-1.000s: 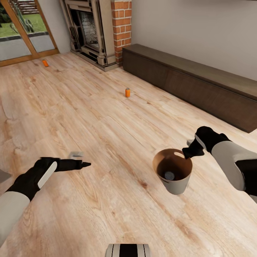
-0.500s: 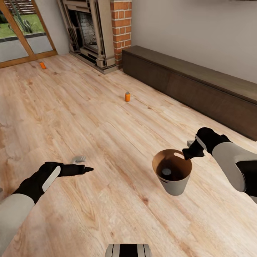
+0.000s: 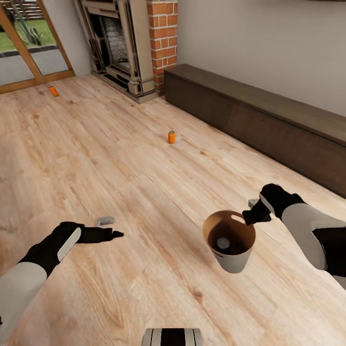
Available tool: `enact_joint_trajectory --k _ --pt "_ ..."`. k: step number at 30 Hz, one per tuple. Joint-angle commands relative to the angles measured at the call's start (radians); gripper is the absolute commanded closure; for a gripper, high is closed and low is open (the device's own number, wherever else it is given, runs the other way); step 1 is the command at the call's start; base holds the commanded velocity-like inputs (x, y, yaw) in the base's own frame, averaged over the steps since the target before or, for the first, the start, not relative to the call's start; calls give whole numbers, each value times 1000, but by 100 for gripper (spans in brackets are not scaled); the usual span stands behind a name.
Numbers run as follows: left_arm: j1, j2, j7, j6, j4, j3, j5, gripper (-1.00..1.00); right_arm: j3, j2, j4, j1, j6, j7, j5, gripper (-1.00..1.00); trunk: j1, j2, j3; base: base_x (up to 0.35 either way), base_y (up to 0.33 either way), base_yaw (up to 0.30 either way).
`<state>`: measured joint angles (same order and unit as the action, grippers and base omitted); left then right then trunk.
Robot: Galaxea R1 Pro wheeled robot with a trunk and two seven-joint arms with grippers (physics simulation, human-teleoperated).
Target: Put the three can of soda from the living room inside the tash can in the kitchen.
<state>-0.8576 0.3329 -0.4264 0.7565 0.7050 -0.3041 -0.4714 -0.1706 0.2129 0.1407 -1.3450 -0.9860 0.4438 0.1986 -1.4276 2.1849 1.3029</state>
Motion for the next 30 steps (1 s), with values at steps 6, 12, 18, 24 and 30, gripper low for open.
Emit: enact_joint_trajectory --k 6,12,18,24,30 --pt "0 0 0 -1 -5 0 2 -100 8 2 10 64 83 2 -6 100 0 0 0 328 0 0" --pt "0 0 0 -3 -4 -2 3 -100 11 7 16 110 179 11 -7 100 0 0 0 328 0 0" --pt "0 -1 19 -17 -4 -3 3 -100 60 10 34 143 195 22 -7 100 0 0 0 328 0 0" --pt "0 -7 61 -28 4 -6 4 -100 79 11 82 161 198 23 -6 100 0 0 0 328 0 0" --pt "0 -11 68 -29 5 -7 4 -100 83 12 110 163 186 22 -4 100 0 0 0 328 -1 0"
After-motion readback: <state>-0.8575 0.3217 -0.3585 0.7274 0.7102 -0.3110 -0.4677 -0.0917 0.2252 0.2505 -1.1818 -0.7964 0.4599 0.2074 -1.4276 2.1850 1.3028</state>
